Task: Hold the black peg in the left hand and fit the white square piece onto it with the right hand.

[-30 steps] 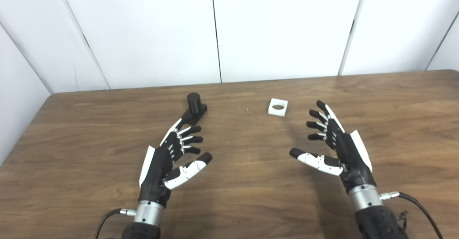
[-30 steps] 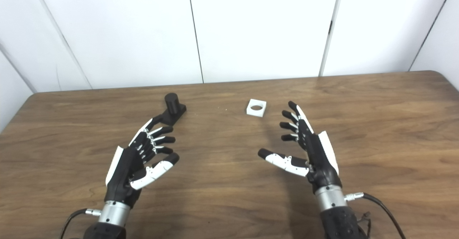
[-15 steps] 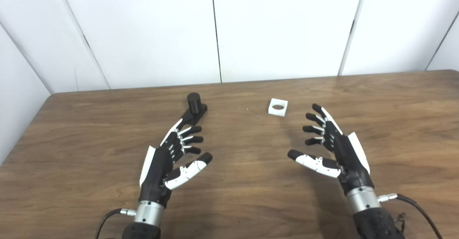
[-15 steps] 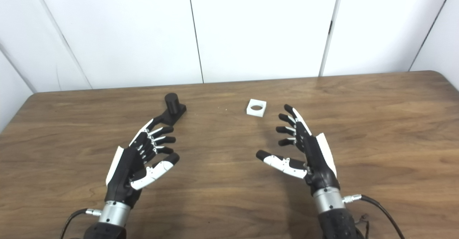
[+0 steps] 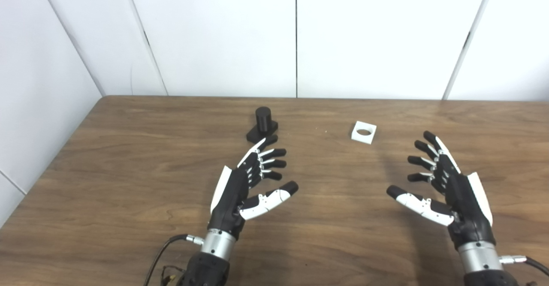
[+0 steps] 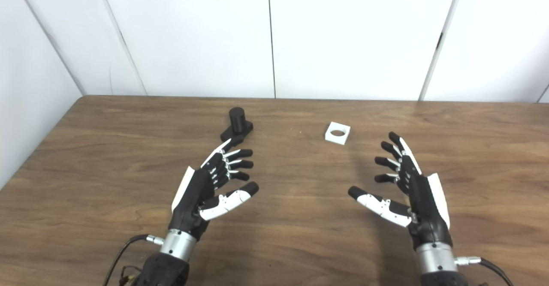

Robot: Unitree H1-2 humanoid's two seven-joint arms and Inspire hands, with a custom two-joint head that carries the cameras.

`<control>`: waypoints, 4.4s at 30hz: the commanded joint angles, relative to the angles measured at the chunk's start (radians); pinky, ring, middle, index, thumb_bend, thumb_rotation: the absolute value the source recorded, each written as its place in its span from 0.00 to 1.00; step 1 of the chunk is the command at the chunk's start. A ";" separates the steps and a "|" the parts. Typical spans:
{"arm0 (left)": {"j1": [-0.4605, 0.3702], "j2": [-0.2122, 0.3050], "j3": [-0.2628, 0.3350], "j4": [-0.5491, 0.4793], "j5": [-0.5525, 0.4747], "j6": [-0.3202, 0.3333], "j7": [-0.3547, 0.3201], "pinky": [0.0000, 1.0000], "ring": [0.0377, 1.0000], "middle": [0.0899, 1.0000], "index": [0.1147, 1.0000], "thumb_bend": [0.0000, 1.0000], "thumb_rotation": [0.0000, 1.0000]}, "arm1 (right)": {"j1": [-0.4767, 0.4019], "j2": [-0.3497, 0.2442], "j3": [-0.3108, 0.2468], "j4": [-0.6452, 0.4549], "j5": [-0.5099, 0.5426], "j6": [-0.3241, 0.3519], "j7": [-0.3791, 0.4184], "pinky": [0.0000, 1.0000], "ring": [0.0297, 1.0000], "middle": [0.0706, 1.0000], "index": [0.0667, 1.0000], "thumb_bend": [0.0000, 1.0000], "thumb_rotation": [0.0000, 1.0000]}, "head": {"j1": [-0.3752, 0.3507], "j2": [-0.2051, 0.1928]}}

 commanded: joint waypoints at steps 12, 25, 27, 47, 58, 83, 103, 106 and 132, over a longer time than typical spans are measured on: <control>-0.035 -0.005 0.011 -0.016 0.033 -0.012 0.029 0.64 0.74 0.78 0.85 0.74 0.29 | -0.034 -0.005 -0.007 -0.020 -0.005 -0.019 -0.001 0.63 0.79 0.87 0.94 0.69 0.24 | 0.007 -0.006; -0.088 -0.002 0.032 -0.024 0.213 0.010 0.121 0.63 0.74 0.78 0.74 0.72 0.28 | -0.044 -0.004 -0.011 -0.015 -0.001 -0.020 -0.003 0.62 0.78 0.87 0.93 0.69 0.23 | 0.006 -0.013; -0.098 0.003 0.030 -0.019 0.224 0.016 0.121 0.62 0.74 0.78 0.74 0.71 0.28 | -0.045 -0.005 -0.009 -0.016 -0.010 -0.018 -0.004 0.62 0.77 0.87 0.93 0.69 0.23 | 0.006 -0.013; -0.235 0.065 0.013 0.054 0.572 0.110 0.225 0.61 0.73 0.77 0.71 0.68 0.26 | -0.038 -0.008 -0.011 -0.015 -0.012 -0.021 -0.003 0.63 0.79 0.87 0.94 0.67 0.23 | 0.003 -0.019; -0.327 0.139 -0.004 0.121 0.715 0.157 0.241 0.64 0.78 0.80 0.71 0.72 0.35 | -0.037 -0.006 -0.016 -0.017 0.002 -0.024 -0.001 0.64 0.80 0.87 0.94 0.67 0.20 | -0.002 -0.023; -0.533 0.166 -0.096 0.413 0.932 0.367 0.342 1.00 1.00 0.98 0.68 0.84 0.58 | -0.035 0.006 -0.016 -0.020 -0.018 -0.026 -0.016 0.63 0.79 0.87 0.93 0.65 0.18 | -0.024 -0.033; -0.630 0.169 -0.162 0.659 0.897 0.472 0.381 1.00 1.00 1.00 0.67 0.98 0.69 | -0.034 0.011 -0.014 -0.021 -0.026 -0.040 -0.019 0.62 0.78 0.86 0.92 0.67 0.21 | -0.046 -0.042; -0.637 0.165 -0.167 0.679 0.884 0.480 0.377 1.00 1.00 1.00 0.67 0.98 0.69 | -0.035 0.010 -0.015 -0.016 -0.027 -0.047 -0.021 0.64 0.79 0.86 0.92 0.67 0.22 | -0.049 -0.037; -0.702 0.163 -0.224 0.941 0.712 0.370 0.468 1.00 1.00 0.99 0.67 0.95 0.66 | -0.030 0.029 -0.013 -0.009 -0.044 -0.053 -0.035 0.63 0.79 0.86 0.91 0.67 0.20 | -0.071 -0.050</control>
